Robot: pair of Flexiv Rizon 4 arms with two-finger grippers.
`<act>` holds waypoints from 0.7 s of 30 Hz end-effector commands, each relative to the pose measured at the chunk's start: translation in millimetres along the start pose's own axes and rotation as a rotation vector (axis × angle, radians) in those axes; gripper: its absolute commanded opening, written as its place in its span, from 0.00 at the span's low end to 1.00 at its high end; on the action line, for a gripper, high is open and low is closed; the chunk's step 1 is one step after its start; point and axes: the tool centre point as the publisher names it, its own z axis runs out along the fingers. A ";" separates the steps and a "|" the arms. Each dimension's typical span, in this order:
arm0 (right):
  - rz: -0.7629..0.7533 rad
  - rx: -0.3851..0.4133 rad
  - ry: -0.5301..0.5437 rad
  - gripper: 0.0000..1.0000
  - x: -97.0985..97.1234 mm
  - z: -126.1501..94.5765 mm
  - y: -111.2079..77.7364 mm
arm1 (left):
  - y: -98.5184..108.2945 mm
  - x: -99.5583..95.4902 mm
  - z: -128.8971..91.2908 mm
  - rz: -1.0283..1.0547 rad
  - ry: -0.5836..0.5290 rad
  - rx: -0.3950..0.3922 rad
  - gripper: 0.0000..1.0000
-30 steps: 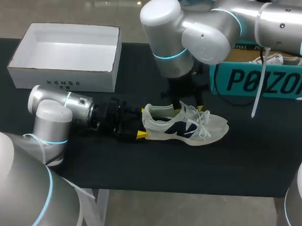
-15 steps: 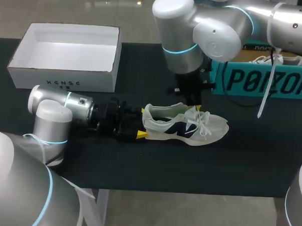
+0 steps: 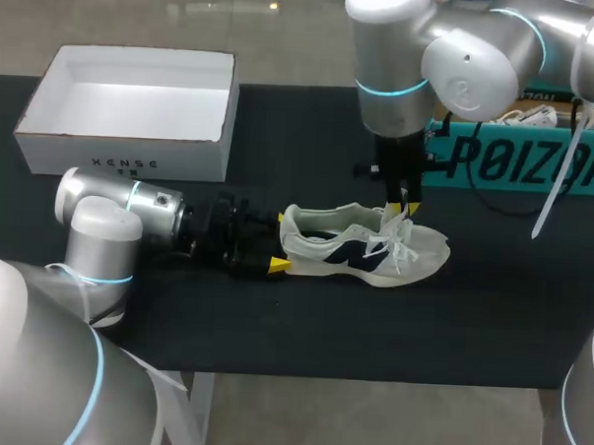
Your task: Take the shoe out of the shoebox, open the shoe tongue, remove and reinsert the insole, then place the shoe into the shoebox
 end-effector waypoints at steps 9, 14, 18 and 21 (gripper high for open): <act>-0.046 -0.024 0.077 0.48 11.5 -9.3 -17.7 | 2.0 0.1 1.6 0.000 0.000 -0.002 0.00; -0.055 -0.019 0.109 0.00 11.6 -11.8 -23.3 | 2.0 0.1 1.6 0.000 0.000 -0.002 0.00; -0.052 -0.015 0.128 0.00 7.1 -13.9 -23.1 | 2.0 0.1 1.6 0.000 0.000 -0.002 0.00; -0.038 -0.005 0.144 0.00 -0.8 -14.5 -21.5 | 2.0 0.1 1.6 0.000 0.000 -0.002 0.00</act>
